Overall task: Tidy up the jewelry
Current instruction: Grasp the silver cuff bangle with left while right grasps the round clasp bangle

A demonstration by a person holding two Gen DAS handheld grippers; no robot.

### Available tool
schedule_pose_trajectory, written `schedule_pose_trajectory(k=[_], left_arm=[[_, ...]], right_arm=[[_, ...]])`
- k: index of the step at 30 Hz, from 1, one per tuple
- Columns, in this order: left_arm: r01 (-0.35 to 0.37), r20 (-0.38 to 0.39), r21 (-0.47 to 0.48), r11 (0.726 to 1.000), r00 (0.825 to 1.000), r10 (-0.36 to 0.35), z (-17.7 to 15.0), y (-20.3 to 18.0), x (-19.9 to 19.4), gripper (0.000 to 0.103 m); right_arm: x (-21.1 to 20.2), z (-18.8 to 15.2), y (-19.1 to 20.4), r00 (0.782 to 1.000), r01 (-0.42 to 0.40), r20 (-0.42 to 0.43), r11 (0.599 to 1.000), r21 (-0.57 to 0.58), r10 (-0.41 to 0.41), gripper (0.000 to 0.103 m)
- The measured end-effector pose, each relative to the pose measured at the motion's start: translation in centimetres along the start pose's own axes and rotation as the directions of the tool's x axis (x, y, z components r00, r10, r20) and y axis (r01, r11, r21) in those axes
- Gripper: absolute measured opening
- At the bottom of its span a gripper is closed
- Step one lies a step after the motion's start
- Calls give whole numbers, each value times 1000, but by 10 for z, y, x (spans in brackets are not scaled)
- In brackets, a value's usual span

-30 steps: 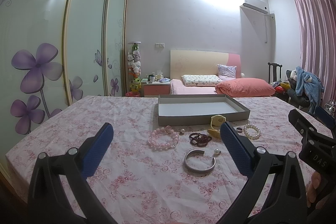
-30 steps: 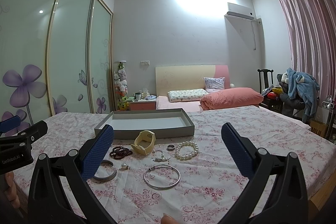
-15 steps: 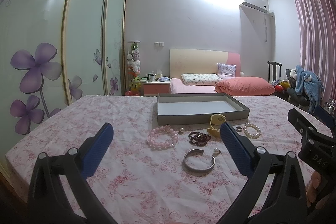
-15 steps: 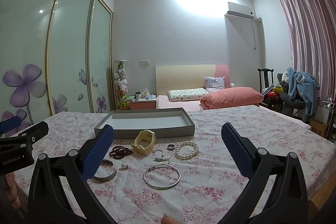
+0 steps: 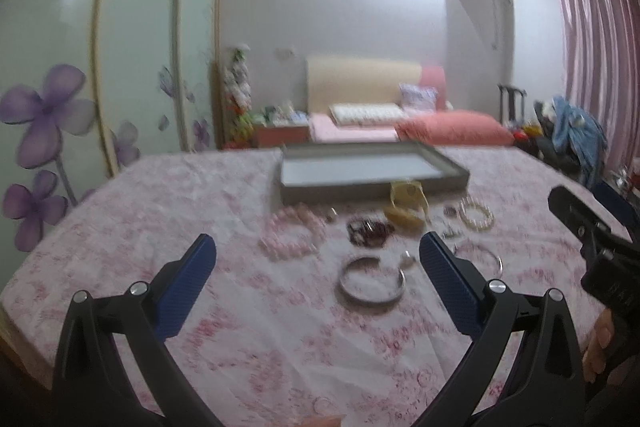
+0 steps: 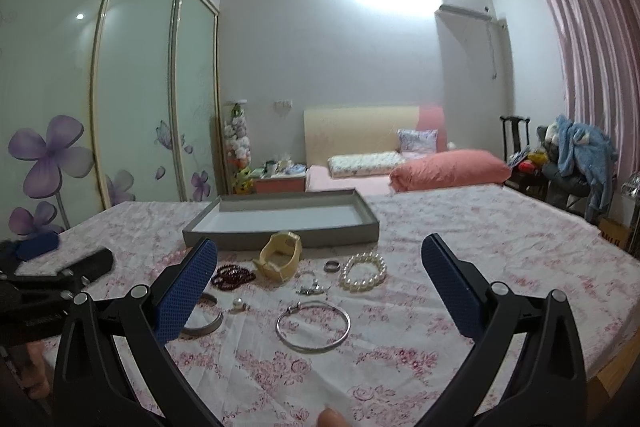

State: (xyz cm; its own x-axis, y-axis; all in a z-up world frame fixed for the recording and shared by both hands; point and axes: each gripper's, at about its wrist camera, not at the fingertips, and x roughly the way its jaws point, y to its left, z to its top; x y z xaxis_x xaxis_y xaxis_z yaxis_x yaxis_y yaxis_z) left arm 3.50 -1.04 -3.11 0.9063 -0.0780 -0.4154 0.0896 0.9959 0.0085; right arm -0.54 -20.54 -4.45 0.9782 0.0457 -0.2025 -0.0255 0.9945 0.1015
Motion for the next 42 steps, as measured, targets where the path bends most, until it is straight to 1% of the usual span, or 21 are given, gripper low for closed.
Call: schedule_pose_trajectory(k=[2,4,7,8,9,10,11,14,17,18,19,21,25,27,28,31,33,35,39,40,42], left_arm=[[40,-61,8,999,997,-40,-1,-1,14,99],[75,-114,16,997,991,-72,-2,-5,27,99],[129,-207,46,991,971,-117,-6,-14,50,99],[148,-248,60,987,960,-129,-8,-18,60,99],[149,-284,71,986,951,-123,-10,-21,68,98],[150,-301,76,986,946,-121,-10,-23,74,96],[157,-340,85,984,933,-119,-12,-26,83,95],[158,-403,118,980,910,-98,-15,-33,100,94],[153,-434,154,976,898,-72,-17,-38,113,93],[148,-448,159,976,892,-62,-17,-38,118,90],[145,-461,154,977,886,-59,-18,-38,122,88],[149,-470,128,981,879,-72,-15,-34,128,86],[150,-475,103,983,876,-84,-11,-31,135,77],[156,-472,91,984,876,-95,-10,-29,137,67],[152,-465,96,984,881,-91,-9,-29,136,65],[153,-456,96,984,885,-93,-10,-27,133,65],[148,-451,93,985,888,-91,-11,-23,130,65],[129,-448,88,988,891,-76,-13,-13,126,65],[66,-441,77,995,897,-25,-16,14,118,65],[40,-440,69,997,898,-6,-16,25,117,65],[3,-440,50,999,898,19,-16,42,116,65]], right_arm=[[7,-2,-4,999,-17,-47,1000,18,18,101],[13,-5,-9,996,-20,-88,999,39,24,101],[20,-10,-15,989,-16,-142,997,69,26,101],[22,-11,-18,988,-15,-150,997,72,26,101],[23,-11,-19,987,-13,-158,997,74,25,101],[24,-12,-20,986,-9,-163,997,73,21,101],[26,-11,-22,986,-5,-169,997,73,18,101],[28,-12,-25,983,3,-181,997,78,11,101],[33,-14,-29,980,9,-199,996,88,9,101],[34,-14,-30,979,9,-205,996,91,10,101],[35,-14,-30,978,8,-208,996,93,12,101],[37,-15,-31,976,6,-215,995,95,15,101],[39,-16,-29,973,-3,-228,996,90,23,101],[41,-17,-28,972,-8,-234,996,88,29,101],[42,-17,-28,970,-15,-241,996,90,36,101],[45,-19,-27,963,-31,-262,995,97,55,101],[50,-19,-28,953,-45,-292,993,106,74,101],[57,-20,-29,940,-61,-328,991,121,98,101],[75,-23,-28,900,-75,-420,990,122,120,101],[83,-25,-26,881,-76,-457,991,111,119,101],[92,-28,-24,855,-78,-506,993,93,115,101]])
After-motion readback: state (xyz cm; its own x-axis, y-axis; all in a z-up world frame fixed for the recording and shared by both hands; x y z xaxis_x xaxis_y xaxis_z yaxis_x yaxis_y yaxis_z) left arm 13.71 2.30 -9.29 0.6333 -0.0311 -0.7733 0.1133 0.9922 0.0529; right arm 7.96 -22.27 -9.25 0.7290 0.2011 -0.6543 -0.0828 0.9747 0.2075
